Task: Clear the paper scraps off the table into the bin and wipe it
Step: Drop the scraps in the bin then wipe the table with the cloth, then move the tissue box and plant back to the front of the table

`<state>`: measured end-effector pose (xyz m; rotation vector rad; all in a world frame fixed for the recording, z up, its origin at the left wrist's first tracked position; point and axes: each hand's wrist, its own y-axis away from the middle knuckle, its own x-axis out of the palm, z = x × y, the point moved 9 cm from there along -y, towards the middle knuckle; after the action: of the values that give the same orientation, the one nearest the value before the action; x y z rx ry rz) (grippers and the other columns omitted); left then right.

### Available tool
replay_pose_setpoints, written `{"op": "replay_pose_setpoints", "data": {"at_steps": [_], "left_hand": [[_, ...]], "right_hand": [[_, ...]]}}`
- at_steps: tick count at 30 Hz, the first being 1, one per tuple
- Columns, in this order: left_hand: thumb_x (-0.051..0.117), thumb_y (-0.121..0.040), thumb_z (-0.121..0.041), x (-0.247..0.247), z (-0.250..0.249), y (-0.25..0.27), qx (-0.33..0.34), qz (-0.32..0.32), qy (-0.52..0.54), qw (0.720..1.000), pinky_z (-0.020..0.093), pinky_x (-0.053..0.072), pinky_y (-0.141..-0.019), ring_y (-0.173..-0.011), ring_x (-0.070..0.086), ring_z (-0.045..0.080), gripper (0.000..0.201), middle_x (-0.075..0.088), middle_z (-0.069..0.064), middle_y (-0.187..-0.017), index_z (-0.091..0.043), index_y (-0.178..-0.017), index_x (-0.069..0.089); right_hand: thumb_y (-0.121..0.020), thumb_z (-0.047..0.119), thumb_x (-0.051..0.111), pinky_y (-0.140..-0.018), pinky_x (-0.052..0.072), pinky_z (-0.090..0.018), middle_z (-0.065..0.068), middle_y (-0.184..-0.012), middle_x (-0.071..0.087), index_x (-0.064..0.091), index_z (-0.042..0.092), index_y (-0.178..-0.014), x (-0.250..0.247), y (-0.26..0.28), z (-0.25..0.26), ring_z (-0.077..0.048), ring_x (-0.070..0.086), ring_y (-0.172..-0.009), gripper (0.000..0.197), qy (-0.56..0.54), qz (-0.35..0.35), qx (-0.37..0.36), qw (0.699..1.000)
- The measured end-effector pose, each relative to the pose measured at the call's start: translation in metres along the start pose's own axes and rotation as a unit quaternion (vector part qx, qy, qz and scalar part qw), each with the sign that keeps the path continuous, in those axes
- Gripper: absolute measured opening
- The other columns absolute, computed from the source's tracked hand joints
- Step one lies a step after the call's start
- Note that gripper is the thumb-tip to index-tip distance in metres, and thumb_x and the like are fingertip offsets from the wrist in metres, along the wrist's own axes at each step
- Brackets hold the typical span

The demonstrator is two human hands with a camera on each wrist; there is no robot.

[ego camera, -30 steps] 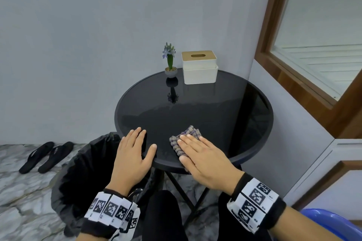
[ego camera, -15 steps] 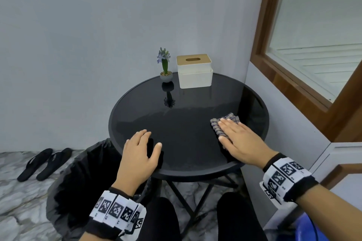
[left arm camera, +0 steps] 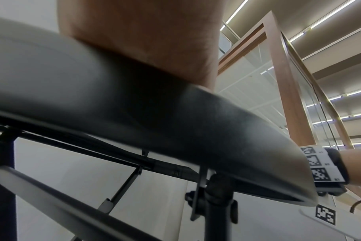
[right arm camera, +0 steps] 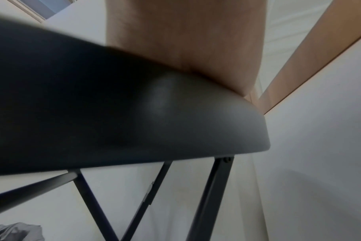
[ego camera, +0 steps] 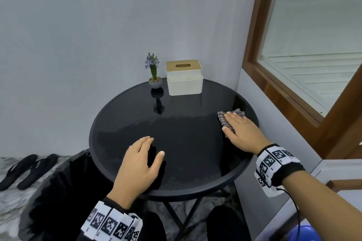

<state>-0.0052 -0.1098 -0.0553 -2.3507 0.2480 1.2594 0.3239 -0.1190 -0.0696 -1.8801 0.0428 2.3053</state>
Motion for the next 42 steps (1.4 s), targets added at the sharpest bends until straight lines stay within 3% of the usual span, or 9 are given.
{"op": "replay_pose_setpoints", "data": {"at_steps": [4, 10, 15, 23, 27, 29, 32, 36, 42], "left_hand": [[0.054, -0.094, -0.045, -0.001, -0.001, 0.003, -0.005, -0.011, 0.011, 1.0, 0.037, 0.029, -0.116, -0.137, 0.036, 0.011, 0.056, 0.046, -0.006, -0.146, -0.016, -0.141, 0.048], [0.051, -0.093, -0.052, 0.001, 0.001, 0.004, -0.006, -0.01, 0.018, 1.0, 0.038, 0.032, -0.115, -0.137, 0.035, 0.008, 0.058, 0.047, -0.009, -0.144, -0.017, -0.14, 0.05], [0.054, -0.093, -0.049, 0.0, 0.002, 0.005, -0.011, -0.016, 0.026, 0.999, 0.041, 0.034, -0.114, -0.136, 0.035, 0.006, 0.056, 0.047, -0.01, -0.143, -0.018, -0.139, 0.051], [0.05, -0.09, -0.053, 0.0, 0.001, 0.004, -0.008, -0.012, 0.023, 1.0, 0.041, 0.033, -0.114, -0.136, 0.034, 0.005, 0.06, 0.047, -0.01, -0.143, -0.019, -0.139, 0.051], [0.055, -0.092, -0.051, -0.004, -0.002, 0.003, 0.001, 0.012, 0.031, 0.999, 0.022, 0.026, -0.111, -0.137, 0.033, 0.005, 0.059, 0.041, -0.013, -0.147, -0.022, -0.143, 0.046], [0.053, -0.09, -0.054, -0.012, -0.004, -0.003, -0.001, 0.035, 0.04, 0.999, 0.019, 0.026, -0.108, -0.137, 0.034, 0.006, 0.063, 0.038, -0.014, -0.149, -0.024, -0.145, 0.042], [0.054, -0.088, -0.058, -0.033, -0.015, -0.024, 0.023, 0.054, 0.028, 0.998, 0.027, 0.033, -0.11, -0.137, 0.038, 0.011, 0.07, 0.039, -0.011, -0.149, -0.024, -0.146, 0.039], [0.056, -0.087, -0.06, -0.055, -0.029, -0.079, 0.04, 0.054, 0.003, 0.998, 0.026, 0.029, -0.11, -0.139, 0.037, 0.015, 0.077, 0.039, -0.003, -0.152, -0.02, -0.149, 0.035], [0.058, -0.087, -0.058, -0.018, -0.026, -0.176, 0.003, 0.104, -0.031, 0.994, 0.036, 0.032, -0.111, -0.139, 0.037, 0.024, 0.082, 0.039, 0.007, -0.152, -0.013, -0.149, 0.032]], "right_hand": [[-0.097, 0.049, 0.027, -0.12, 0.012, -0.035, 0.002, -0.158, 0.024, 0.024, 0.02, -0.151, 0.0, -0.014, -0.01, -0.014, 0.019, -0.146, 0.061, 0.002, -0.01, 0.003, 1.0], [-0.097, 0.051, 0.031, -0.12, 0.012, -0.035, 0.001, -0.158, 0.026, 0.026, 0.02, -0.15, -0.002, -0.02, -0.013, -0.014, 0.02, -0.145, 0.062, -0.019, -0.008, 0.005, 1.0], [-0.098, 0.043, 0.038, -0.116, 0.021, -0.035, -0.004, -0.151, 0.041, 0.039, 0.014, -0.144, -0.019, -0.006, -0.015, -0.019, 0.032, -0.141, 0.054, -0.049, -0.081, 0.026, 0.995], [-0.1, 0.045, 0.031, -0.12, 0.015, -0.037, -0.003, -0.158, 0.026, 0.028, 0.015, -0.15, -0.005, -0.006, -0.019, -0.018, 0.019, -0.146, 0.058, -0.039, -0.034, 0.043, 0.998], [-0.098, 0.048, 0.035, -0.118, 0.018, -0.035, -0.005, -0.156, 0.03, 0.03, 0.014, -0.148, -0.018, -0.003, -0.013, -0.019, 0.023, -0.144, 0.06, -0.062, -0.04, 0.044, 0.996], [-0.095, 0.052, 0.039, -0.115, 0.022, -0.035, -0.005, -0.155, 0.032, 0.031, 0.016, -0.147, -0.031, -0.001, -0.004, -0.021, 0.027, -0.143, 0.064, -0.088, -0.05, 0.039, 0.994], [-0.089, 0.061, 0.045, -0.113, 0.028, -0.038, -0.001, -0.155, 0.032, 0.03, 0.021, -0.147, -0.053, -0.004, 0.016, -0.02, 0.029, -0.141, 0.072, -0.113, -0.059, 0.021, 0.992], [-0.083, 0.067, 0.05, -0.113, 0.031, -0.042, 0.0, -0.155, 0.032, 0.027, 0.022, -0.148, -0.079, -0.026, 0.037, -0.02, 0.03, -0.141, 0.083, -0.132, -0.075, -0.005, 0.988], [-0.08, 0.069, 0.053, -0.11, 0.036, -0.045, -0.005, -0.154, 0.033, 0.025, 0.016, -0.149, -0.068, -0.09, 0.039, -0.024, 0.036, -0.139, 0.092, -0.119, -0.036, 0.039, 0.991]]}}
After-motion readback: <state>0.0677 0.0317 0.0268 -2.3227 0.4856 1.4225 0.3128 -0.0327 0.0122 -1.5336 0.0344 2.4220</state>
